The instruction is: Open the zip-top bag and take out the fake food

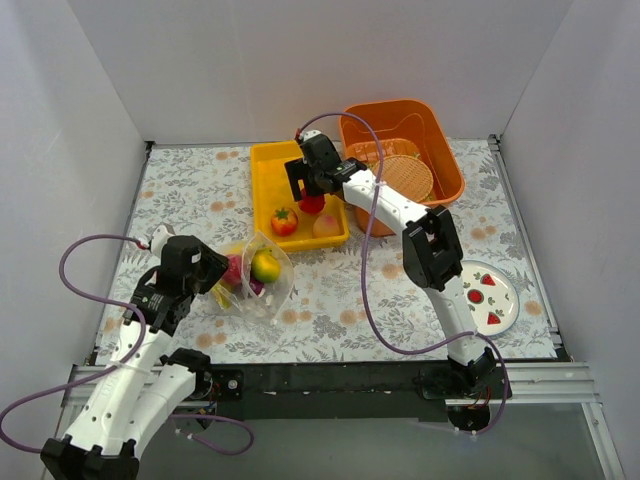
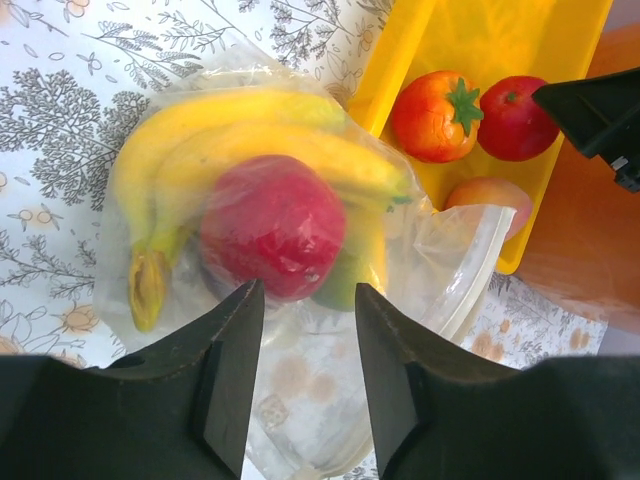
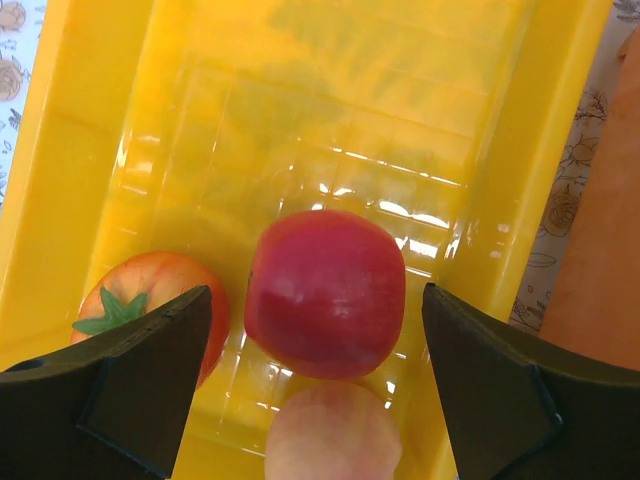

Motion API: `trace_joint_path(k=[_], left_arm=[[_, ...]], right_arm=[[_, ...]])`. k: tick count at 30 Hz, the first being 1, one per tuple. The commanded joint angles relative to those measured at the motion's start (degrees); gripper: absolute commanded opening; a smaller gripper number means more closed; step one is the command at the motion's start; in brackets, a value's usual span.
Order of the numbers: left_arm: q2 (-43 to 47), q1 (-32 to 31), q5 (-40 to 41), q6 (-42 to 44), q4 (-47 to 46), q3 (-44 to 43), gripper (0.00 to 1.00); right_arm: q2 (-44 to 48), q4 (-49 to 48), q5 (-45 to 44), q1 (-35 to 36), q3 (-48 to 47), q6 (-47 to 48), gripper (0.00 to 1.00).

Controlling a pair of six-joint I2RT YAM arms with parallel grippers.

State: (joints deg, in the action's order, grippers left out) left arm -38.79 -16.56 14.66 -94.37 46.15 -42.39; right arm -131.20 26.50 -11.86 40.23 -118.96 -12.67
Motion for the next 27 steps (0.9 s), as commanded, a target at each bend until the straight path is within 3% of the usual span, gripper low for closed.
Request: trace_joint_path(k=[1,5,8,9,15,20,27], left_arm=[[-1.9,0.38,-0.59,3.49,-5.01,-2.08,0.43],[-5.59,0.38,-0.68,4.63,-6.34,-2.35,0.44],[-6.74,0.38,1.59,4.46,-6.25,-2.0,0.4],[-6.83,0.38,1.95,4.37,-6.42,-1.73,0.39],[-8.5,0.38,2.66,3.58,-7.48,-1.03,0.31],[-8.85,0.38,2.75,2.79,-7.3,0.2,0.27],[-8.94,0.38,2.13,2.26,-8.88,1.7,0.28]], right_arm=[[3.84,-0.49,2.18,0.2,-1.54,0.8,0.94],[6.38,2.93,2.45,0.29,-2.16,0.1,0.9],[13.66,1.98,5.35,0.73,6.07,-2.53,0.7],[18.65,-0.72,6.14,1.43,12.54,-3.84,0.59],[35.89,-9.35,11.41,6.07,33.06,-8.77,0.39],[39.53,-15.76,13.96,13.28,39.76,-9.05,0.37],[32.42,-24.64,15.11,19.62,41.61,0.62,0.4]])
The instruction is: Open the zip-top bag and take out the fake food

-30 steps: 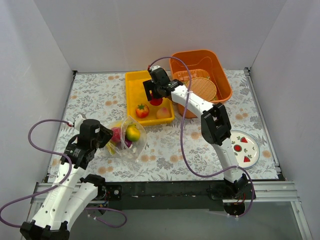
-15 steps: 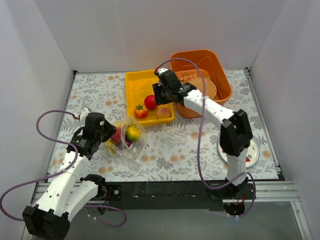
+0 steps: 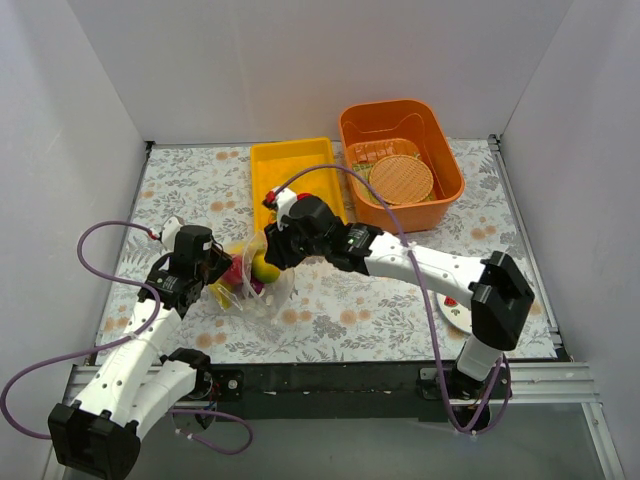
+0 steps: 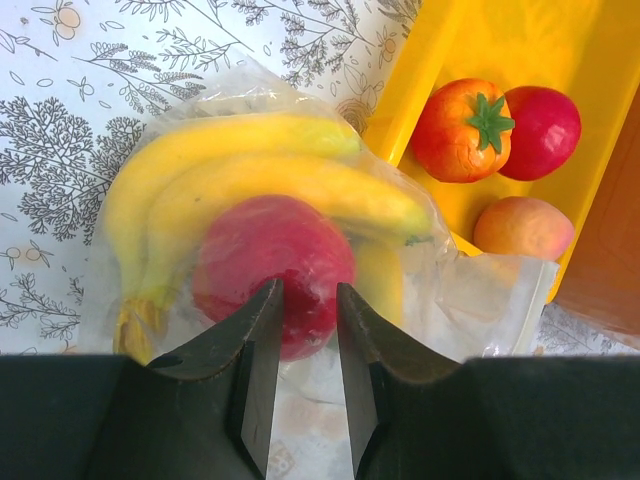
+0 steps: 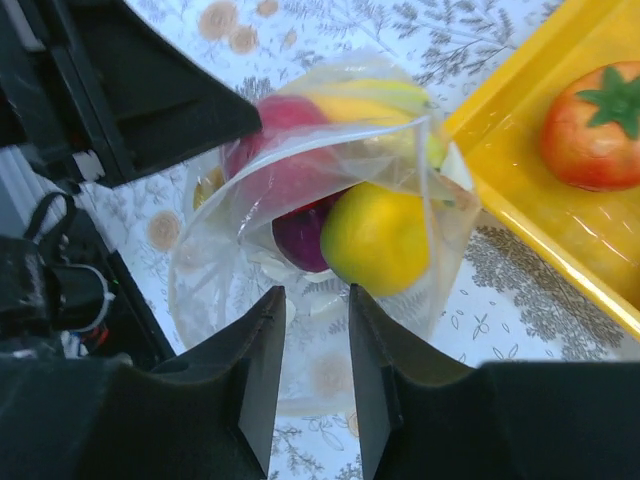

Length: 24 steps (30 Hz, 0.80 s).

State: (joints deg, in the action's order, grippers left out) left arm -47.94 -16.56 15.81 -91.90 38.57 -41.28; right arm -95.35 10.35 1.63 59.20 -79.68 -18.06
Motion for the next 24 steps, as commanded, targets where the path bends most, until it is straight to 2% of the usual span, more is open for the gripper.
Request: trace_joint_path(k=[1,6,8,9,15,24], left_arm=[[0.13,0.38,0.8,0.05,-1.39,0.58,0.28],[0.13,0.47,0.53,0.75,-2.18,1.29,0.27],[-0.04,0.47,0.01,0.84,-2.44,1.46,0.27],[-0.05,0.47,0.01,1.02,-2.62,1.55,0.27],[-0.31,0.56,-1.13,1.28,-3.32,2.08,0.26],[-0.48,1.17,-0.43,2.16,-3.24,2.17,0.26]], right_arm=[[-4.05,-9.72,1.8,0.74,2.86,7.42,0.42],[-7.56,-14.3,-1.09,1.53,3.92,13.57,0.61],[-8.7,-14.65,-1.36,2.32,3.57,14.89,0.66],[-9.06,-15.44,-3.98,2.67,3.57,16.03,0.7],[-13.63,-14.49,-10.15,5.22,0.5,17.89,0.78],[-19.25,-10.44,-13.13,5.66,-4.52,17.19,0.81]])
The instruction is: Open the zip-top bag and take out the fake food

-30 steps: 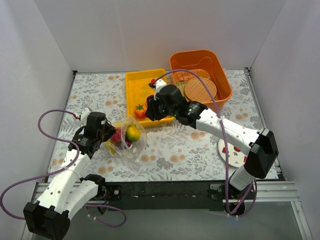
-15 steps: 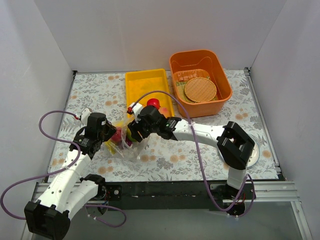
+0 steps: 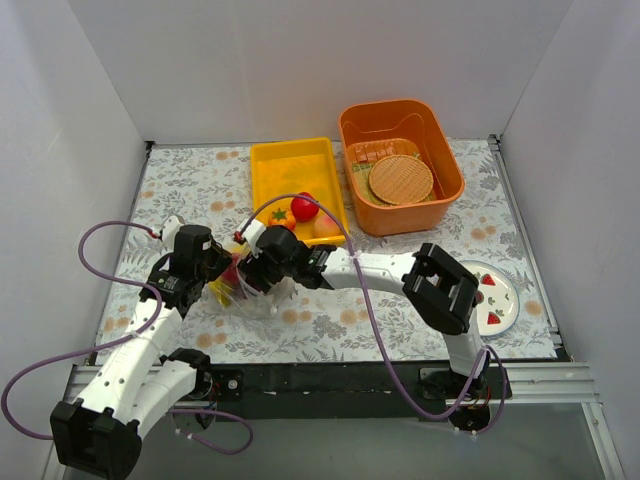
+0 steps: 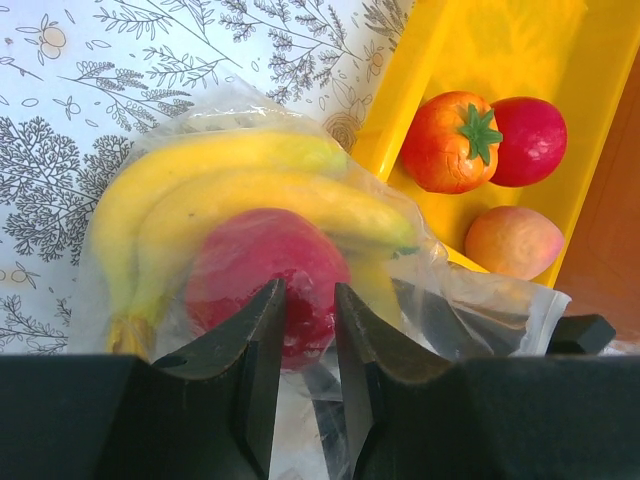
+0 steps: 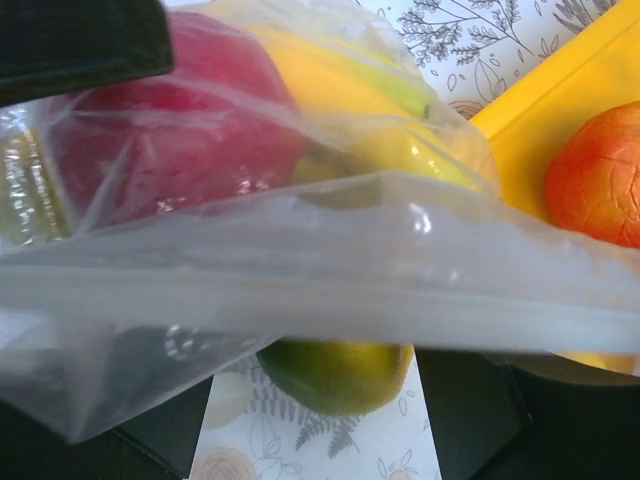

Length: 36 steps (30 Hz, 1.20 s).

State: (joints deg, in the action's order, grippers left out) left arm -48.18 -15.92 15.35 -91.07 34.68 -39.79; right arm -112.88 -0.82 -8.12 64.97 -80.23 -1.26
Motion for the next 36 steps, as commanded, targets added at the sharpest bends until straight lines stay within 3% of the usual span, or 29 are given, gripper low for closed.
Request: trace_joint_path(k=[1,4,7,11,12,36], left_arm=[[-0.33,0.72,0.2,1.42,0.74,0.68,0.26],[-0.77,1.16,0.29,1.59,0.74,0.85,0.27],[-1.12,1.77,-0.24,1.68,0.22,1.38,0.27],[-1.21,2.21,-0.15,1.77,0.22,1.56,0.27],[-1.21,2.47,-0.06,1.77,0.22,1.65,0.27],[-2.62,4.14,-1.29,2.3,-1.37,2.09,0.27]], right_arm=[[-1.99,0.73,-3.92,-0.02,-4.15,0.46,0.81],[-2.26,2.58,-4.8,-0.02,-4.15,0.55,0.79],[-2.26,3.1,-4.45,-0.02,-4.24,0.12,0.66],[0.28,3.81,-4.27,-0.02,-4.06,-0.5,0.38],[0.99,3.98,-3.92,-0.02,-4.06,-0.5,0.36],[22.17,13.91,0.11,-1.86,-1.6,-0.15,0.32]])
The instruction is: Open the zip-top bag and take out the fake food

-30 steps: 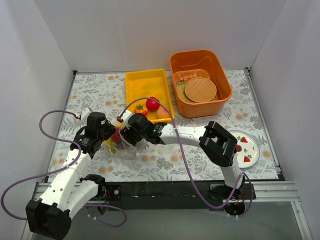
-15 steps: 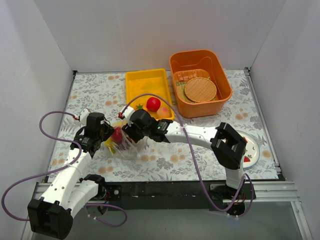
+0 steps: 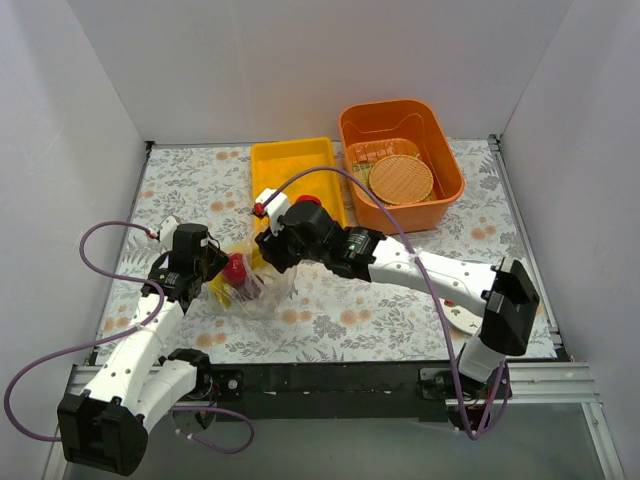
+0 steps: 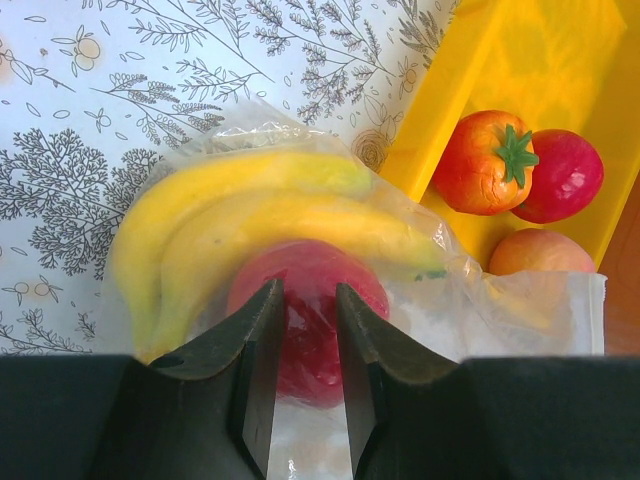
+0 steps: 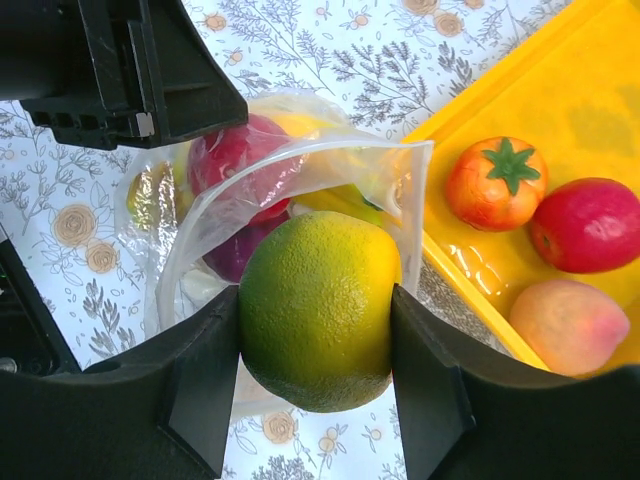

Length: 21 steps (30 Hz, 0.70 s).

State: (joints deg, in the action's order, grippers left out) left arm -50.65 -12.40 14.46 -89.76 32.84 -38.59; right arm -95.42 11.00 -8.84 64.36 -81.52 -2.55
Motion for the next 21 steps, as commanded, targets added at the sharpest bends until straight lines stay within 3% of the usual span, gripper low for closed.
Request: trace_joint_path(k=[1,6,9,15,21], left_arm=[[-0.23,0.71,-0.4,0.99,0.47,0.88,0.27],[-0.23,1.07,-0.92,1.07,0.12,0.88,0.27],[-0.24,1.07,-1.71,0.72,-0.06,0.8,0.28],[0.64,0.98,-2.07,0.63,-0.58,1.67,0.3],[0.29,1.07,-2.07,1.69,-0.5,0.89,0.3]], right_arm=[[5.84,2.87,0.76,-1.6,-0.66,1.4,0.32],[6.04,1.83,1.19,-6.25,-1.63,2.02,0.33],[1.39,-0.63,2.94,-11.17,-4.26,1.93,0.33],[-12.76,-10.46,3.04,-16.98,-11.99,1.76,0.36],[-27.61,-11.97,1.64,-18.57,-29.1,1.23,0.43]])
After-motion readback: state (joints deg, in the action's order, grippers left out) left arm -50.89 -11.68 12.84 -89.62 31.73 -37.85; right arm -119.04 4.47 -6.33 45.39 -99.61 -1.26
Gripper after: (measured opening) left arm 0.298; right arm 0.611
